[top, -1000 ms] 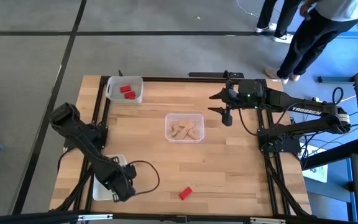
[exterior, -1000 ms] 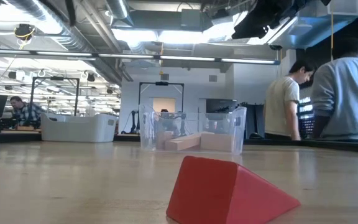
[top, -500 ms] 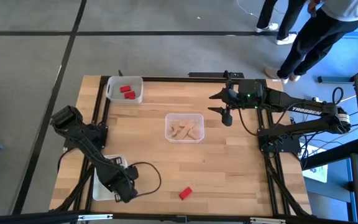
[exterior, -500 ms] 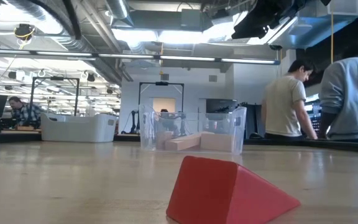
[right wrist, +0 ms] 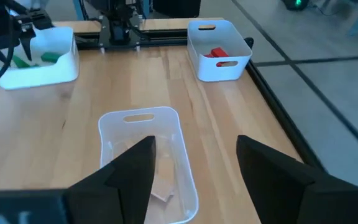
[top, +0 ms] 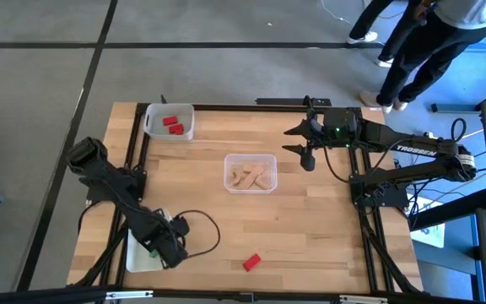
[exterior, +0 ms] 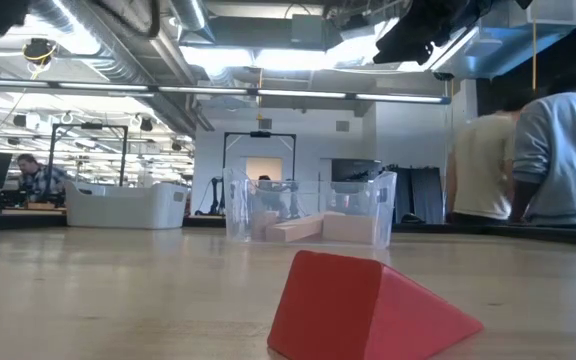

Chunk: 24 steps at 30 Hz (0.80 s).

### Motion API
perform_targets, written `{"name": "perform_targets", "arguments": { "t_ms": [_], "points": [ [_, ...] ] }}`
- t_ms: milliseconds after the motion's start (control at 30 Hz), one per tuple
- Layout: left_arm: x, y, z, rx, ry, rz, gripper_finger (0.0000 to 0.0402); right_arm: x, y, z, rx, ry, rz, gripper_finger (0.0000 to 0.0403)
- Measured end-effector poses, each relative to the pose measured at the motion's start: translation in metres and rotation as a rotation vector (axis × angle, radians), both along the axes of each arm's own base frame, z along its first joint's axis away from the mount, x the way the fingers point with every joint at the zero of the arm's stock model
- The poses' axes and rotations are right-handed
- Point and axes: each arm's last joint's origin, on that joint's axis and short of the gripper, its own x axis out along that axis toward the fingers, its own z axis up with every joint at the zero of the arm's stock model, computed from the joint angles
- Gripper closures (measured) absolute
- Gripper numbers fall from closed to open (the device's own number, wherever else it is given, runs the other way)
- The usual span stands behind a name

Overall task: Sort & place blocks by color
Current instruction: Put the red block into the gray bin

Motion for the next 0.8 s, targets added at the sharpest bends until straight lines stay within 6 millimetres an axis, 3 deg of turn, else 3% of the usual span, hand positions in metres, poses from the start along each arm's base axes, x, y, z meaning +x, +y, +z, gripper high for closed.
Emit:
{"name": "perform_targets", "arguments": {
  "t_ms": [200, 500, 800],
  "points": [
    [-0.002, 0.027, 0.033, 0.075, -0.203, 0.086, 0.0223, 0.000, 0.000, 0.000, 0.013, -0.005, -0.009, 0.0178],
    [-0.008, 0.074, 0.076, 0.358, -0.534, 0.099, 0.0223, 0.000, 0.002, 0.000, -0.084, 0.009, 0.110, 0.0178],
    [0.006, 0.111, 0.083, 0.577, -0.561, 0.101, 0.0223, 0.002, 0.009, 0.001, -0.063, -0.014, 0.248, 0.0178]
  ]
}}
